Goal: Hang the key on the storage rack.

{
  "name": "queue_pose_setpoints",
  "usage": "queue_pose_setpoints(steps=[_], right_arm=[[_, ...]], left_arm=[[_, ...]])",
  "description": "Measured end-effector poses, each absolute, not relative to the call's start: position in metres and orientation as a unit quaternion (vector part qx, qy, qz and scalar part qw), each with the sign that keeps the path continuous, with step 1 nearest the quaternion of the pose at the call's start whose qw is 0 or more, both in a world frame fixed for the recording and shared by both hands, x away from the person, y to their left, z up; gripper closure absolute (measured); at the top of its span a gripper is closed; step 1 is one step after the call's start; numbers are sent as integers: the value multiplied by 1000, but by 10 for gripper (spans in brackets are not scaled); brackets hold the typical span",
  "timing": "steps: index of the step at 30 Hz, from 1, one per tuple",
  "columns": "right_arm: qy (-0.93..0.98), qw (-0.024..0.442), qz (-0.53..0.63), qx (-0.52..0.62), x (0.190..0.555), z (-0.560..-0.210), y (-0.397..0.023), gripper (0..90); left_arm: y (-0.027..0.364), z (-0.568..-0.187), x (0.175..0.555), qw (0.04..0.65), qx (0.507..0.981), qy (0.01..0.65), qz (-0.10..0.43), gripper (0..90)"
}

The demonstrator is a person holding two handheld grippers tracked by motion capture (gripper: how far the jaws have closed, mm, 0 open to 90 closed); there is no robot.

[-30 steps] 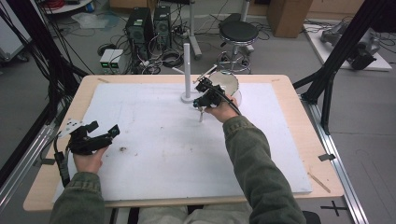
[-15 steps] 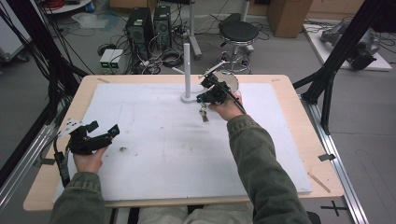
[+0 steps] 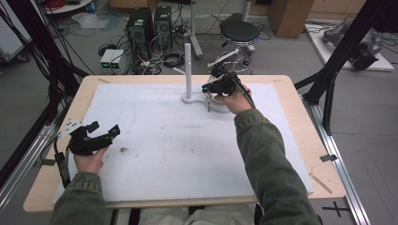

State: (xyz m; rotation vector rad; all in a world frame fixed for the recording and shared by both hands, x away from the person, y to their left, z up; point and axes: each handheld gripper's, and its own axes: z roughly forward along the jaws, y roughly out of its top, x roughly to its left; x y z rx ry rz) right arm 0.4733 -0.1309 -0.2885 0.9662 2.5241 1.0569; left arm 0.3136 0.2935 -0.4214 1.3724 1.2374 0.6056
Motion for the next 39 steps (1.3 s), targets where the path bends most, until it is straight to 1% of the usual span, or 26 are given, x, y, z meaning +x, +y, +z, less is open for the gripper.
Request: queue_pose_setpoints(steps=[9, 18, 39], right_arm=[[860, 126, 371, 326, 470, -272, -131, 883], [852, 123, 388, 328, 470, -258, -129, 882], [849, 132, 401, 318, 483, -222, -115, 882]], left_arm=[[294, -422, 314, 564, 583, 525, 256, 34], [293, -422, 314, 564, 583, 526, 254, 34], [294, -423, 315, 563, 583, 528, 253, 34]])
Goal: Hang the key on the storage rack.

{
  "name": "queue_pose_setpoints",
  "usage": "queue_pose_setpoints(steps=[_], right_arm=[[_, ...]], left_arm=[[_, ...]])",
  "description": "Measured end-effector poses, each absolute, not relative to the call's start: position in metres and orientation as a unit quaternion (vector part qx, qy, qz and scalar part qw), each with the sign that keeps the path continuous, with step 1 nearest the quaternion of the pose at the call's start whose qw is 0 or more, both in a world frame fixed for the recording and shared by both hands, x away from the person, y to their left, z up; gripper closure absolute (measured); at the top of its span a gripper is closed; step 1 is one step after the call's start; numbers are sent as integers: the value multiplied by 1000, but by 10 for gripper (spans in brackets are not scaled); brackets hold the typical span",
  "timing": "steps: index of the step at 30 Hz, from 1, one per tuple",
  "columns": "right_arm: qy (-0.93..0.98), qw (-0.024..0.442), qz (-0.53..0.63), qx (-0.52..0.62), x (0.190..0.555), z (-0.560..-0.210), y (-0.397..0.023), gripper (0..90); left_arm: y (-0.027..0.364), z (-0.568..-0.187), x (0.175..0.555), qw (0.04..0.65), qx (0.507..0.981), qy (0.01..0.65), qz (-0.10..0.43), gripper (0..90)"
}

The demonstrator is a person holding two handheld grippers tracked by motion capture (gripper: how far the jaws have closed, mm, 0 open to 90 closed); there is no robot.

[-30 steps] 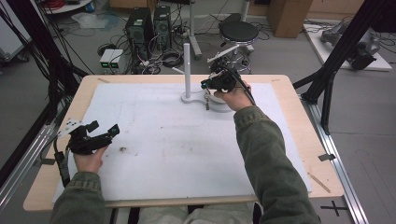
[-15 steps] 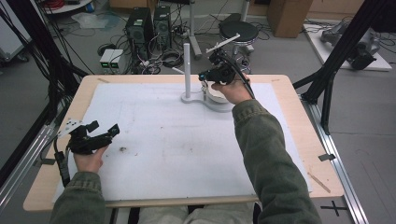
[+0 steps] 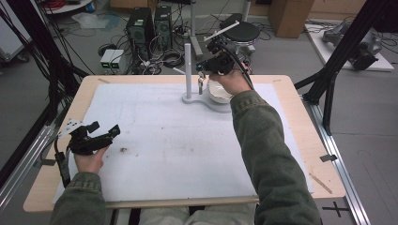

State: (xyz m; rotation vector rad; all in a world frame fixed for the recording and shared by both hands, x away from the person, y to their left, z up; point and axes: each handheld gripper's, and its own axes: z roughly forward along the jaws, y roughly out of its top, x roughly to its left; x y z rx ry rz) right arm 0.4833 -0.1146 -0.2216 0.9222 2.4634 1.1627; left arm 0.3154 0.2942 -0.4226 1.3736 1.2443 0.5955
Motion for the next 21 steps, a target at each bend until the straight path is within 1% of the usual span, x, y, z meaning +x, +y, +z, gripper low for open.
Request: queue_pose_setpoints(steps=[10, 21], right_arm=[[850, 137, 404, 310, 492, -203, -103, 882], [852, 133, 402, 308, 504, -197, -89, 882]], left_arm=[[295, -423, 316, 563, 585, 527, 252, 34], [295, -423, 315, 561, 585, 528, 252, 34]])
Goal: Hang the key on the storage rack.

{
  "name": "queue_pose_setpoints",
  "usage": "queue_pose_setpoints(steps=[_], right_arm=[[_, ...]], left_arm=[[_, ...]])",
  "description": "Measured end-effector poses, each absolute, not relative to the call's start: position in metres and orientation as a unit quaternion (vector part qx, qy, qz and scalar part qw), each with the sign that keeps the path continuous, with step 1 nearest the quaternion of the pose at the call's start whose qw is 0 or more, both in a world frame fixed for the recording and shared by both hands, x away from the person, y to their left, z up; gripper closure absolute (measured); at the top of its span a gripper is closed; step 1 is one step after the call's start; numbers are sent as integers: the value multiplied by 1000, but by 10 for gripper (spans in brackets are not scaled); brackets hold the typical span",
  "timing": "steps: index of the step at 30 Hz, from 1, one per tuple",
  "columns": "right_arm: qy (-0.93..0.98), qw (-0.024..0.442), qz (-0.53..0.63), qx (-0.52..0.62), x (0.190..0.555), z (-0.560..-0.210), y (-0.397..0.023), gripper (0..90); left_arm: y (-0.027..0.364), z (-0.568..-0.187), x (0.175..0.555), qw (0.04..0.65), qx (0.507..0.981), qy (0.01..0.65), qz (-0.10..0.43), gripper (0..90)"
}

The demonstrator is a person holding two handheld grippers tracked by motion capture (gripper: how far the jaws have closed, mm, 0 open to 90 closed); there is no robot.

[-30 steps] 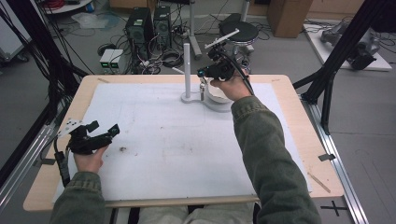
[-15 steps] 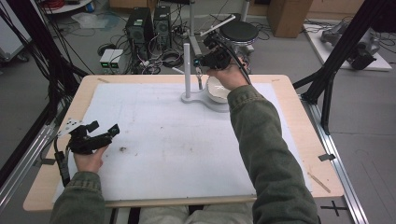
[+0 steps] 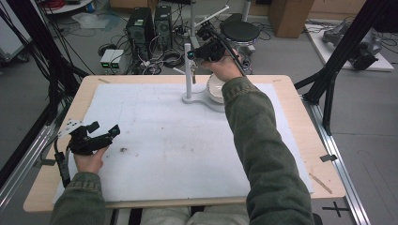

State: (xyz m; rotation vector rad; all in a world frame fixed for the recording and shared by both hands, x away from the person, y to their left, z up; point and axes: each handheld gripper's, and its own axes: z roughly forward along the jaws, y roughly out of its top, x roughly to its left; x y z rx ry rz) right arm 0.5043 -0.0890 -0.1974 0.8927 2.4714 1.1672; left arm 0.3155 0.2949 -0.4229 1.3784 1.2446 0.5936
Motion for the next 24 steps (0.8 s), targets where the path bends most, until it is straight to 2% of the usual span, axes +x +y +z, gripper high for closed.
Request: queue_pose_setpoints(steps=[7, 17, 24], right_arm=[[850, 126, 407, 310, 516, -192, -82, 882], [852, 122, 393, 324, 532, -205, -73, 881], [853, 133, 384, 327, 541, -206, -71, 881]], left_arm=[[295, -423, 316, 562, 582, 531, 253, 34], [295, -423, 317, 565, 580, 530, 252, 34], [295, -424, 317, 562, 583, 530, 251, 34]])
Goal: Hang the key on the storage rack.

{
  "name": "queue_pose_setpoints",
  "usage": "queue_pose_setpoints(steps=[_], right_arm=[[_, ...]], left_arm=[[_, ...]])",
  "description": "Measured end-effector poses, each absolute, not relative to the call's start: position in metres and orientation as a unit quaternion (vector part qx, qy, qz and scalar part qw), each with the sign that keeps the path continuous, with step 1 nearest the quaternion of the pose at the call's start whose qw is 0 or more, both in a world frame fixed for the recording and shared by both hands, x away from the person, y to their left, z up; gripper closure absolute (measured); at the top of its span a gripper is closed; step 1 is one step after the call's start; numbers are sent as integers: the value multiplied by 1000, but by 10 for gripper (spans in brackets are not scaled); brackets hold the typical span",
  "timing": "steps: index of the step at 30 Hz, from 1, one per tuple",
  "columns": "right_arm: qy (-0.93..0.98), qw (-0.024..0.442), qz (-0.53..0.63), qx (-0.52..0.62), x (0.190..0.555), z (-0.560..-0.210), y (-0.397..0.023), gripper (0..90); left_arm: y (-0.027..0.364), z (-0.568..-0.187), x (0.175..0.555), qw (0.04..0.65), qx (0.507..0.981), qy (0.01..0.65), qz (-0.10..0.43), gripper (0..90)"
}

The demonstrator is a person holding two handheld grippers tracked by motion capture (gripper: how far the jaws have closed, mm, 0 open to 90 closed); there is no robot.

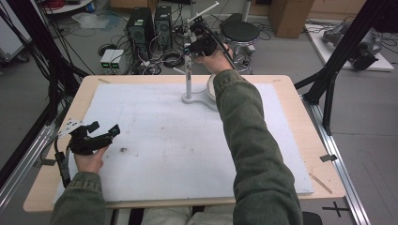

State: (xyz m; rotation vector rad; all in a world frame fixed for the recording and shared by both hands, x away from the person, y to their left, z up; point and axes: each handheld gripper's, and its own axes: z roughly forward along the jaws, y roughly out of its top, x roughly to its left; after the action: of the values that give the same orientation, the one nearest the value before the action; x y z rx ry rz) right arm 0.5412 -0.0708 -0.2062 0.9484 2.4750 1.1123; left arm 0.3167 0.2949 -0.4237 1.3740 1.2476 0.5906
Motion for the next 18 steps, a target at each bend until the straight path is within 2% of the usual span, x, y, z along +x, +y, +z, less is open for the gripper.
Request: queue_pose_setpoints(steps=[18], right_arm=[[853, 164, 393, 302, 543, -220, -66, 876]], left_arm=[[295, -424, 317, 562, 584, 529, 250, 34]])
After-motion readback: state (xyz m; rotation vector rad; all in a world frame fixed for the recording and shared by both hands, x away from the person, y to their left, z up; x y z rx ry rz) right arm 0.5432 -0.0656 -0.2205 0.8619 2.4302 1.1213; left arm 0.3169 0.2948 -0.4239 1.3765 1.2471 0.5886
